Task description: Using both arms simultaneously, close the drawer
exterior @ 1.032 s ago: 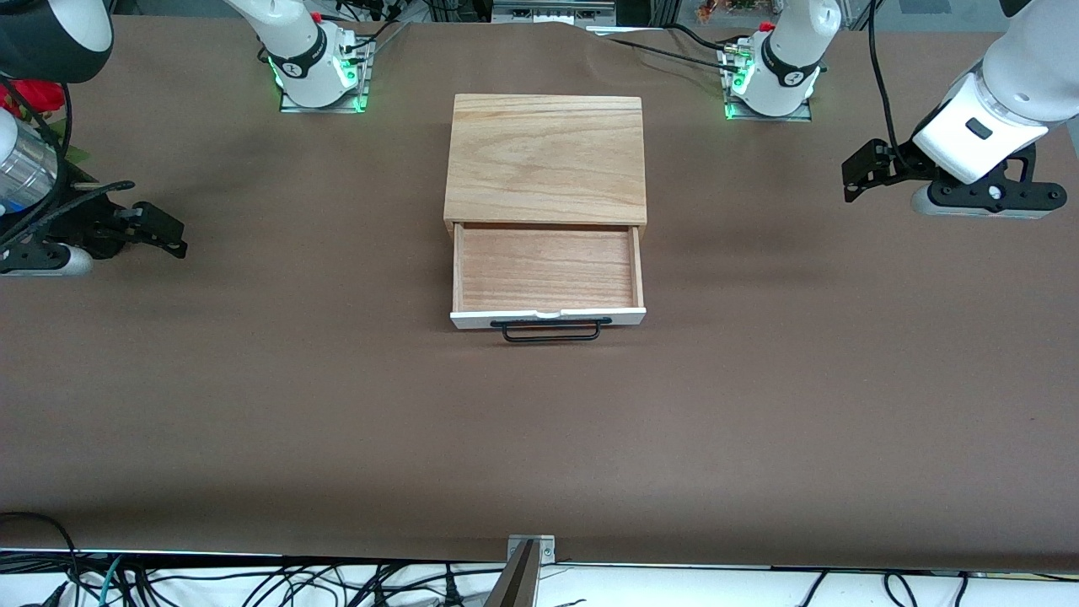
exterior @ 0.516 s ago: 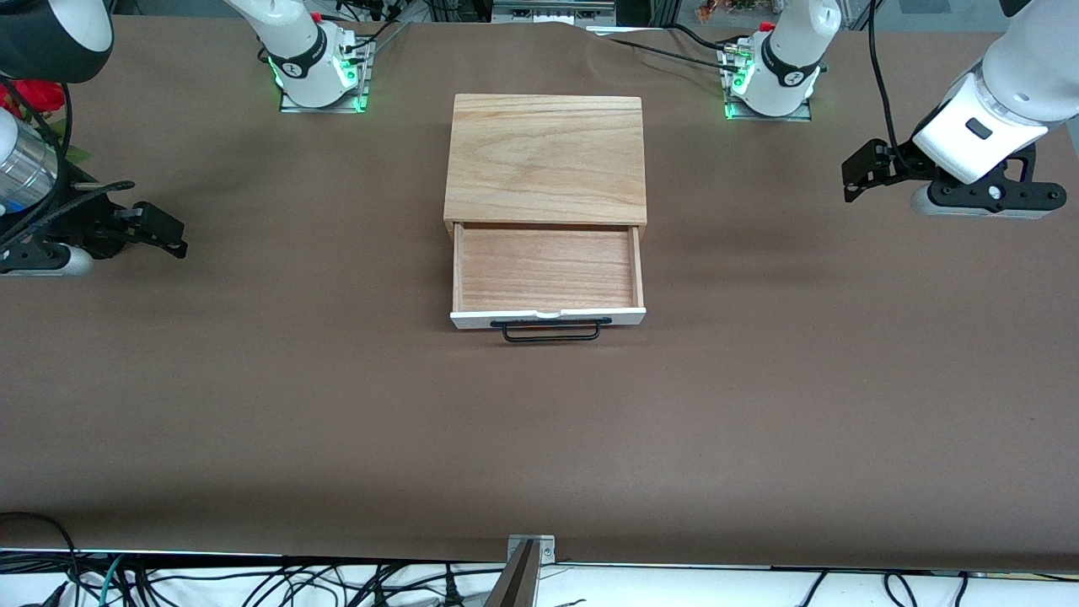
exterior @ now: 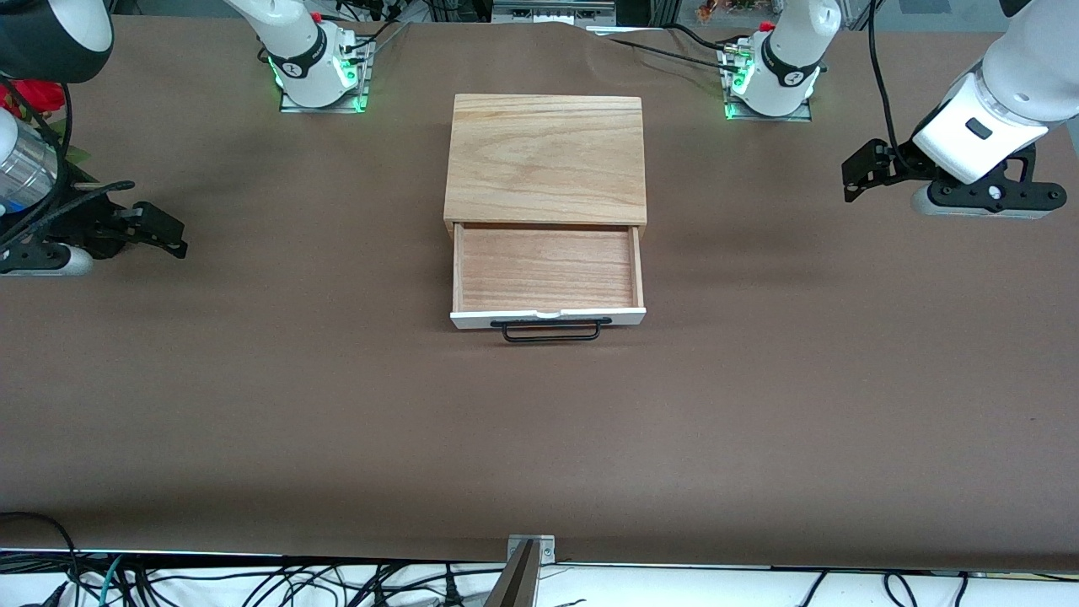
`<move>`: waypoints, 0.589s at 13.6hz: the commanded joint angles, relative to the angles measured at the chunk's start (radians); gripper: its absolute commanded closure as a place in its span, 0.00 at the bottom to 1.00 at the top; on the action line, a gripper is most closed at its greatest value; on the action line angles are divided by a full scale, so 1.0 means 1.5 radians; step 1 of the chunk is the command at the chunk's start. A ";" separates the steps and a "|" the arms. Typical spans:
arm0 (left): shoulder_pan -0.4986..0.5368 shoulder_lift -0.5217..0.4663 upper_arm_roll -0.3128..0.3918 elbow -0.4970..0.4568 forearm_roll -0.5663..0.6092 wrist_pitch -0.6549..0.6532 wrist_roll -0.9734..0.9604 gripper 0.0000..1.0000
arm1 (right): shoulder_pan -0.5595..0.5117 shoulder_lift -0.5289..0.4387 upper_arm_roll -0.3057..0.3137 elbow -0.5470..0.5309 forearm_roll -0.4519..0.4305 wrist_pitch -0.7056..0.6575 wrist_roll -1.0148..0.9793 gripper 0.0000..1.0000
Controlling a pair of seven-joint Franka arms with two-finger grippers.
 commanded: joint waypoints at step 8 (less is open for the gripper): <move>-0.010 0.022 -0.002 0.037 -0.003 -0.014 0.004 0.00 | 0.016 0.021 0.002 0.015 -0.007 0.001 0.011 0.00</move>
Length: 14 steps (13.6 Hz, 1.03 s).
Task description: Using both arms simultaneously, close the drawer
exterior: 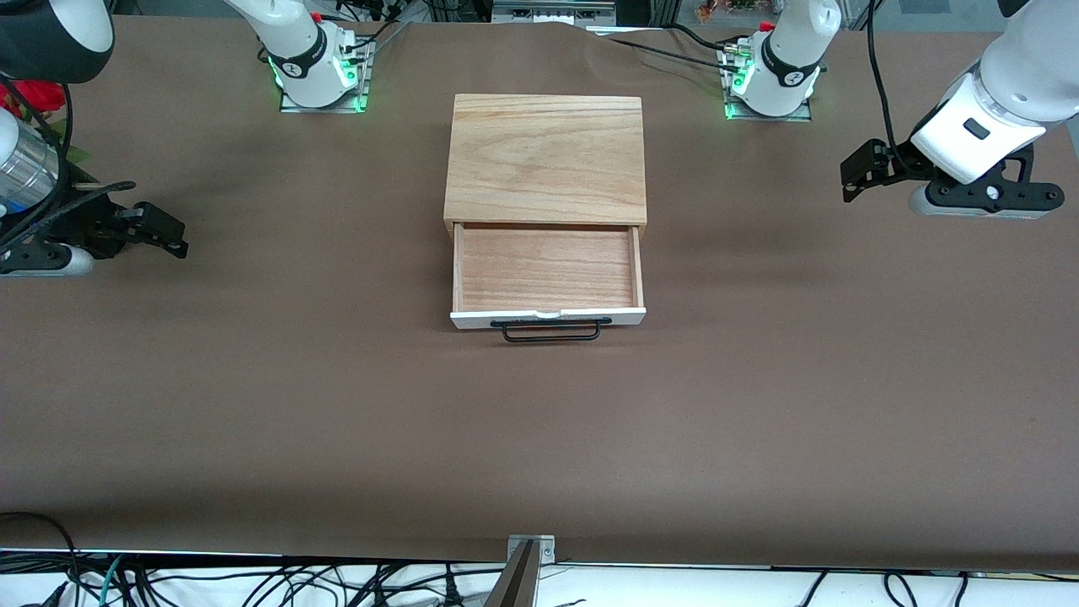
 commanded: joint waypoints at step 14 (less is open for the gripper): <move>-0.143 0.285 -0.028 0.121 -0.112 0.183 0.000 0.00 | 0.078 0.154 0.007 0.015 0.136 0.063 -0.001 0.00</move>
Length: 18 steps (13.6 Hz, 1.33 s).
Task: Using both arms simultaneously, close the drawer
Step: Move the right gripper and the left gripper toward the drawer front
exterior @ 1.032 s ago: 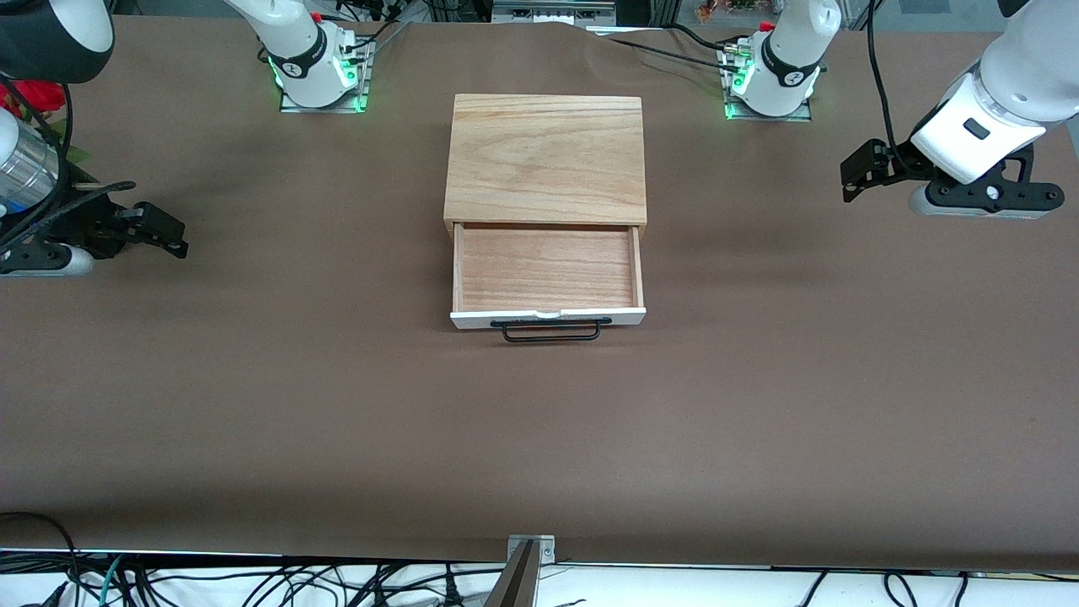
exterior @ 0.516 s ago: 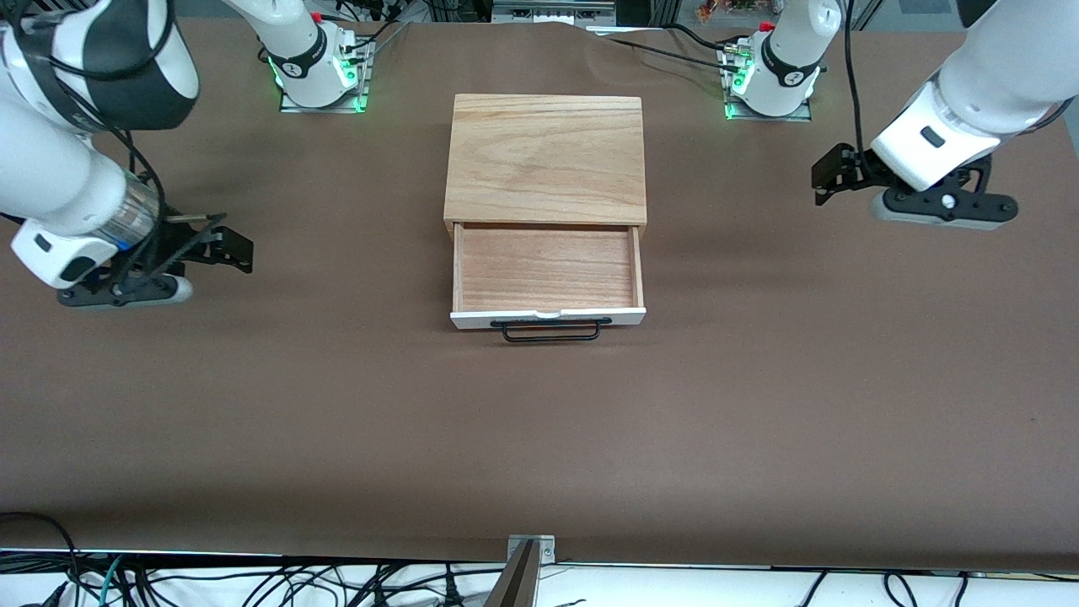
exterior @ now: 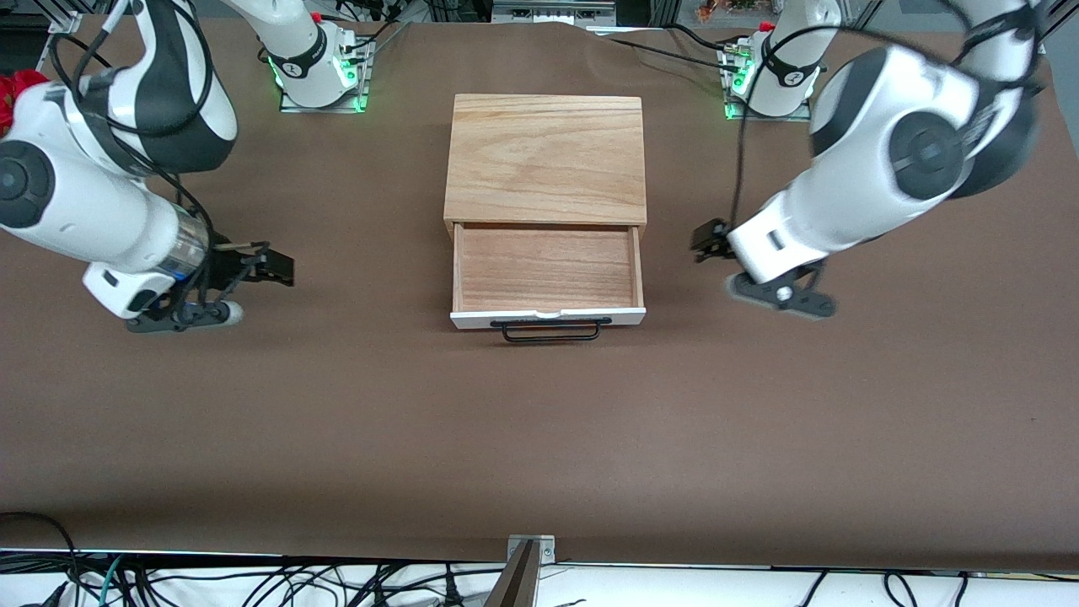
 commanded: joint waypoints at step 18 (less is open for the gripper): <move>-0.031 0.228 -0.026 0.014 -0.310 0.323 0.012 0.00 | 0.023 0.231 0.110 0.038 0.400 0.290 -0.197 0.00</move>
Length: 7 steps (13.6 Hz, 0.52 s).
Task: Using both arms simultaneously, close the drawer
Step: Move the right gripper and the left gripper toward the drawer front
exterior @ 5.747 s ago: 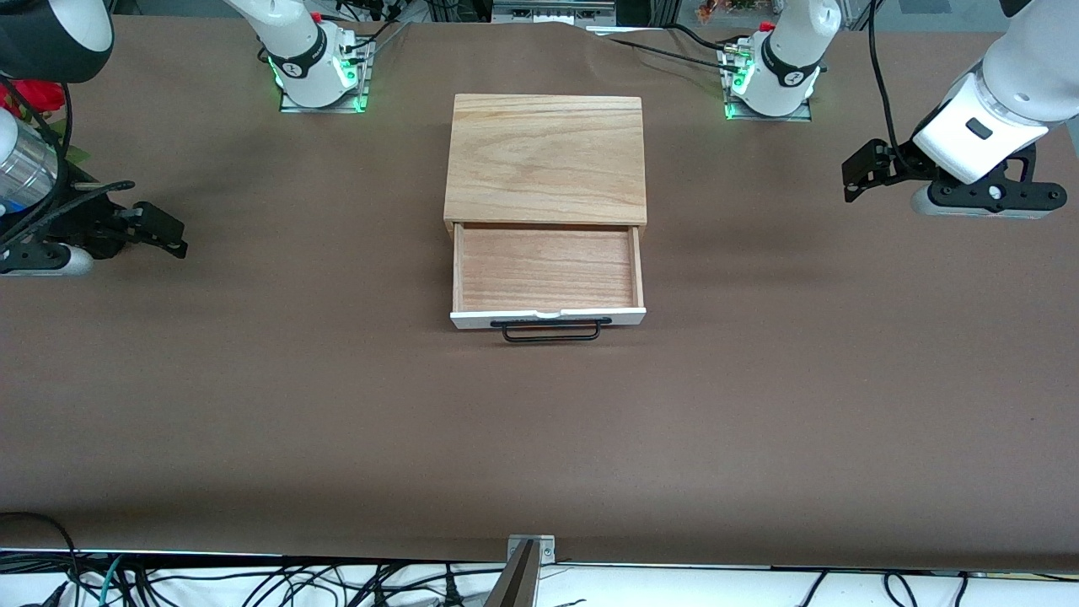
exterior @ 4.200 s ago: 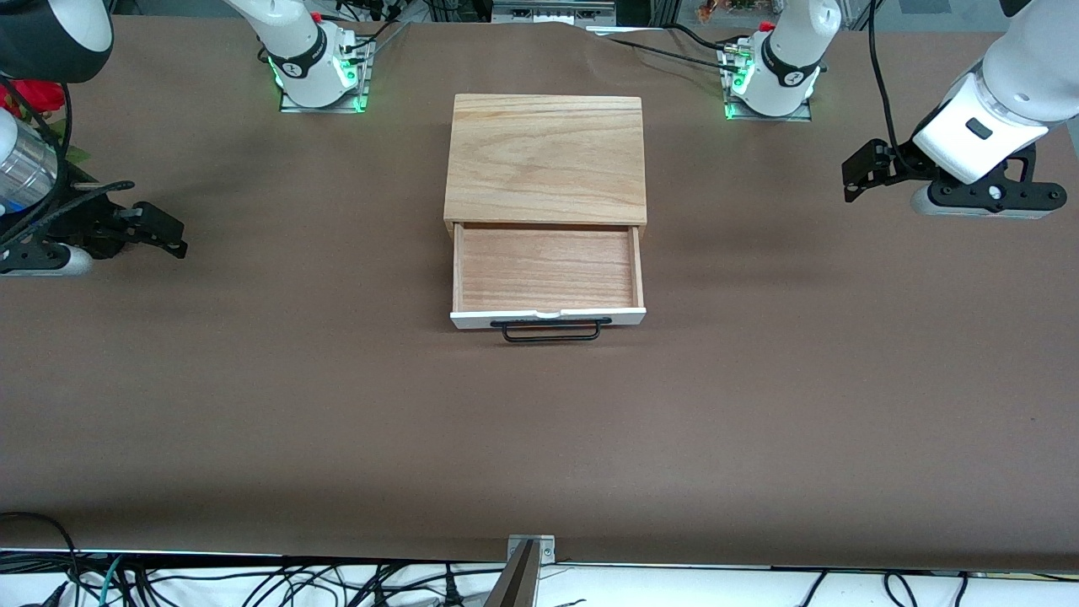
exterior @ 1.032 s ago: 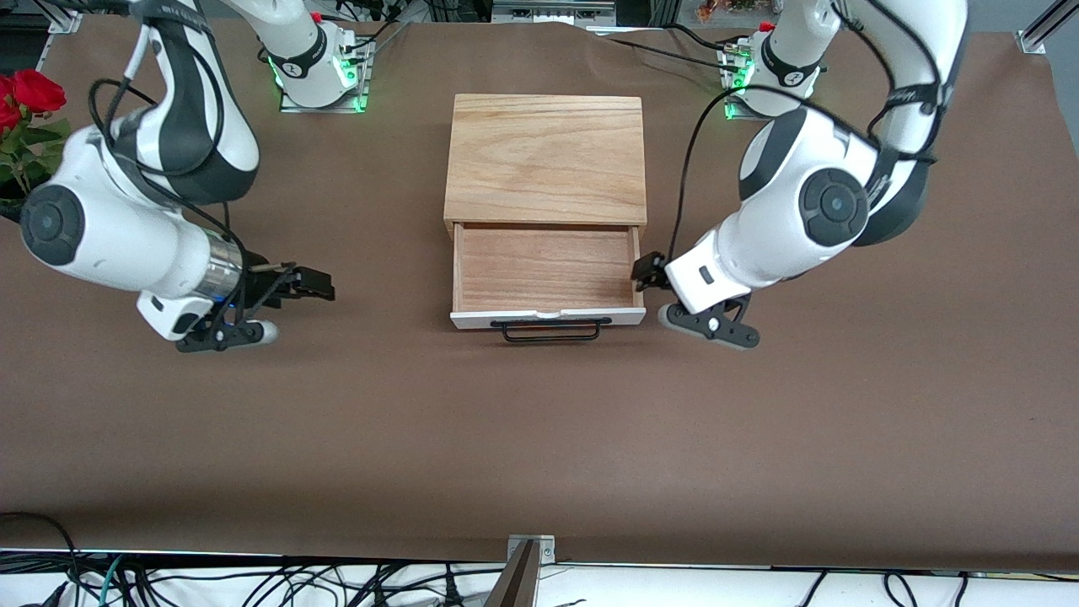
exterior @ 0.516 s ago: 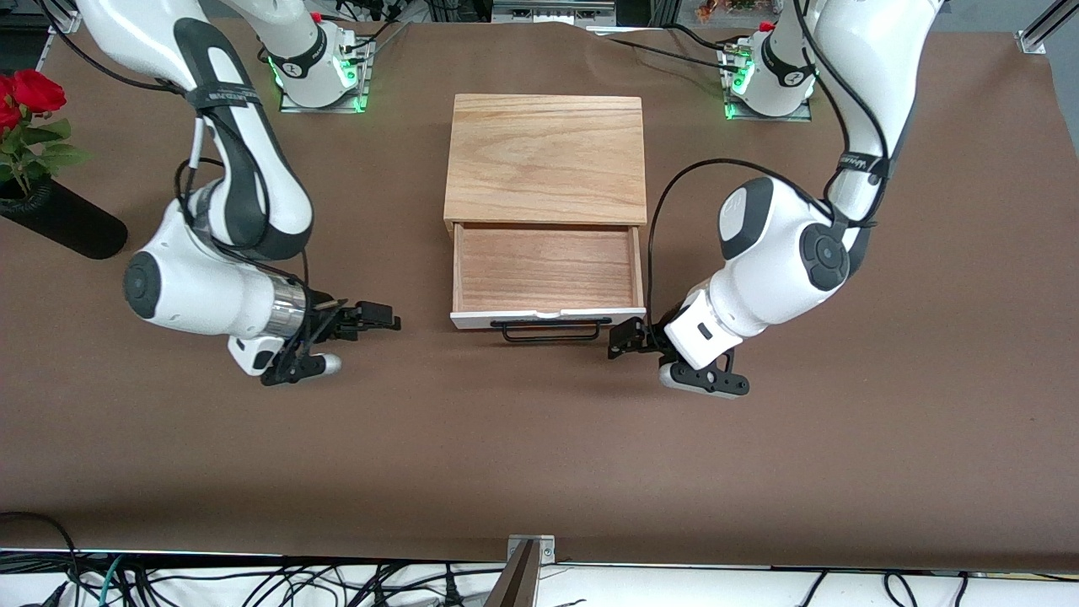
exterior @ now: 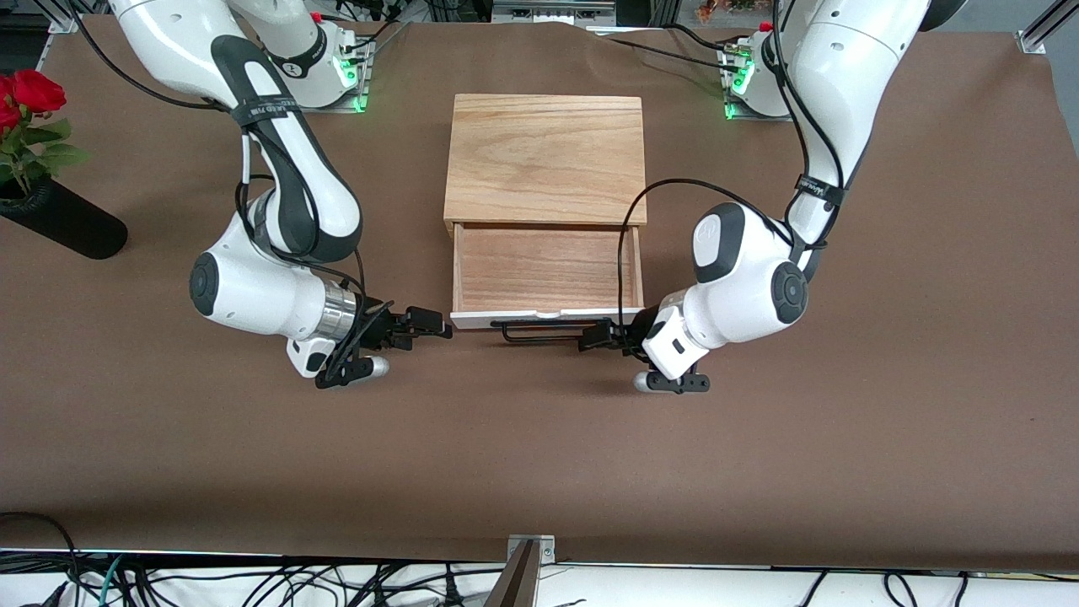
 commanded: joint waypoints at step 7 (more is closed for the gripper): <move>0.001 -0.001 -0.001 0.002 -0.020 -0.088 0.009 0.00 | -0.004 0.068 0.075 0.033 0.046 0.036 -0.045 0.00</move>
